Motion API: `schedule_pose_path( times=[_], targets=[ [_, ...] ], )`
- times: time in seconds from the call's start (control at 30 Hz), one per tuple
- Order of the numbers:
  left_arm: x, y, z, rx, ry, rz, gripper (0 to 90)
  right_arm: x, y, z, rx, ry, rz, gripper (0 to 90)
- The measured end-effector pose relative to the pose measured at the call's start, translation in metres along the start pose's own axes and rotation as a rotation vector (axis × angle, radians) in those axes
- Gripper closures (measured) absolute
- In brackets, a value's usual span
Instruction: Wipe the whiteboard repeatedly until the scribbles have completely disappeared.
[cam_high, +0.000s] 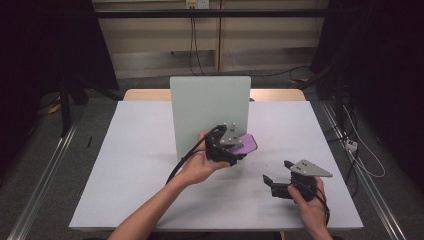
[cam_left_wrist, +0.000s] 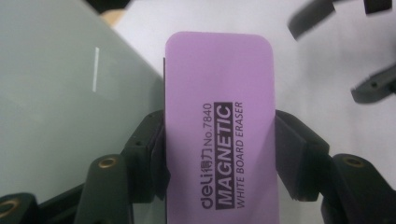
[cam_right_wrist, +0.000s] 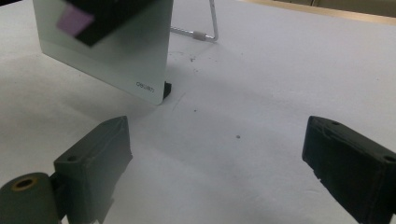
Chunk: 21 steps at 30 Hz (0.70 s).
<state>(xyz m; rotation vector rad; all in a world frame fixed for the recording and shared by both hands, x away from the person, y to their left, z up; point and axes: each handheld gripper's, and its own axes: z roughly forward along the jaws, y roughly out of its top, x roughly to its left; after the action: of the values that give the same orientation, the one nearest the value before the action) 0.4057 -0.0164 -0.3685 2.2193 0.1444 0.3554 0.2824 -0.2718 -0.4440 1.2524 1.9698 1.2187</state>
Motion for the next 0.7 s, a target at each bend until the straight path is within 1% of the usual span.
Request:
schedule_pose_path(
  times=[0.03, 0.1, 0.17, 0.2, 0.23, 0.3, 0.37, 0.4, 0.47, 0.53, 0.6, 0.7],
  targets=[
    [0.004, 0.001, -0.005, -0.014, 0.009, -0.011, 40.8, 0.000, 0.000, 0.000, 0.000, -0.001, 0.000, 8.0],
    [0.011, 0.003, -0.018, -0.034, 0.034, -0.019, 40.8, 0.000, 0.000, 0.000, -0.001, 0.000, 0.000, 8.1],
    [0.016, 0.001, -0.026, -0.044, 0.046, -0.025, 40.8, -0.001, 0.000, -0.001, -0.002, -0.002, 0.002, 8.0],
    [0.017, -0.001, -0.028, -0.049, 0.048, -0.034, 40.8, -0.001, 0.000, 0.000, -0.001, -0.002, 0.002, 8.0],
    [0.016, -0.002, -0.028, -0.050, 0.050, -0.032, 40.8, -0.001, 0.000, 0.000, 0.000, -0.001, 0.002, 8.0],
    [0.014, -0.005, -0.027, -0.044, 0.063, -0.014, 40.8, 0.000, 0.000, 0.000, 0.001, 0.000, -0.001, 8.0],
    [0.010, -0.005, -0.024, -0.021, 0.071, 0.010, 40.7, 0.001, 0.000, 0.001, 0.002, -0.001, 0.002, 8.1],
    [0.008, -0.005, -0.022, -0.019, 0.070, 0.009, 40.7, 0.001, 0.000, 0.001, 0.002, 0.000, 0.002, 8.0],
    [0.005, -0.005, -0.016, -0.015, 0.054, 0.003, 40.7, 0.001, 0.000, 0.001, 0.003, 0.000, -0.002, 8.0],
    [0.000, -0.003, -0.007, -0.009, 0.040, 0.010, 40.7, 0.001, 0.000, 0.002, 0.003, 0.000, 0.000, 8.0],
    [-0.006, -0.001, 0.005, 0.001, 0.021, 0.027, 40.7, 0.001, 0.000, 0.001, 0.003, 0.000, 0.001, 8.1],
    [-0.016, 0.001, 0.021, 0.035, -0.008, 0.066, 40.7, 0.001, 0.000, 0.000, 0.003, 0.003, 0.001, 8.1]
  ],
)
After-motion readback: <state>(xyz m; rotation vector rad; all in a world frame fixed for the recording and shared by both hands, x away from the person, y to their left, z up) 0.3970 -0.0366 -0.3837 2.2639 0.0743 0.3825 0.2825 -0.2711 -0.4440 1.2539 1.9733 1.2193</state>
